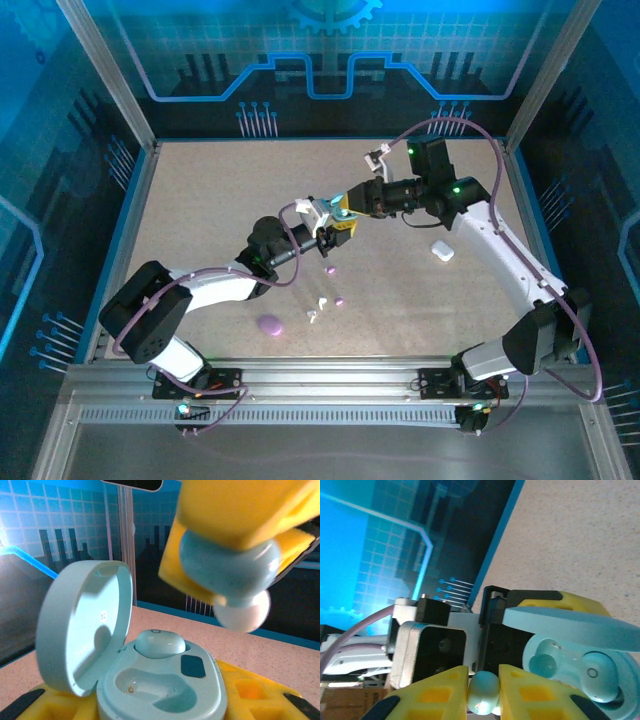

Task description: Insert wireless bluetooth earbuds into charging case

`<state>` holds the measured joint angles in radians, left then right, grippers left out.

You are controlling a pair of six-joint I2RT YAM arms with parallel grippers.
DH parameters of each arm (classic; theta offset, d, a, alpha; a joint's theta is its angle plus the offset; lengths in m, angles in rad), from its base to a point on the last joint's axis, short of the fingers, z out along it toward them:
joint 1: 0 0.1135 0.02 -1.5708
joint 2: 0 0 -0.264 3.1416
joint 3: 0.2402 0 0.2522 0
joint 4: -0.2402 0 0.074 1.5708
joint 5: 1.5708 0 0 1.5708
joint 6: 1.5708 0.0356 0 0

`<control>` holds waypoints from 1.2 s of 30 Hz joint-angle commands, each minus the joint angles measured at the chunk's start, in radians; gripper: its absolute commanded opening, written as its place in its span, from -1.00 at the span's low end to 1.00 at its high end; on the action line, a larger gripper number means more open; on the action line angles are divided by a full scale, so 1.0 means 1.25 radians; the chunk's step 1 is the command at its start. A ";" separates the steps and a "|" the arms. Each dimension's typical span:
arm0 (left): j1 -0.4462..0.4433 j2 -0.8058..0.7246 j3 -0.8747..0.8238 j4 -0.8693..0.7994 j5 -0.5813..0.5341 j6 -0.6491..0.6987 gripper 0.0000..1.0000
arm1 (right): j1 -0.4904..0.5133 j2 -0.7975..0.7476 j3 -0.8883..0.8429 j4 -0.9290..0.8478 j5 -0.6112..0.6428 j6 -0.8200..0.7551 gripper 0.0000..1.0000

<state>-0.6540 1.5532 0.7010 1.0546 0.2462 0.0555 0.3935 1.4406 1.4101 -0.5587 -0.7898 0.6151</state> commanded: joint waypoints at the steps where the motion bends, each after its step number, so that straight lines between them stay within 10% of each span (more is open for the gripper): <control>1: -0.011 0.007 0.028 0.053 -0.014 0.013 -0.32 | 0.021 0.012 0.036 -0.062 0.083 -0.039 -0.56; 36: -0.013 0.001 0.028 0.067 -0.009 -0.003 -0.32 | 0.105 0.060 0.114 -0.164 0.318 -0.107 -0.36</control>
<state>-0.6594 1.5581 0.7048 1.0554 0.2268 0.0525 0.5167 1.5005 1.5330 -0.7181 -0.4541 0.4992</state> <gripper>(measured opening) 0.405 0.316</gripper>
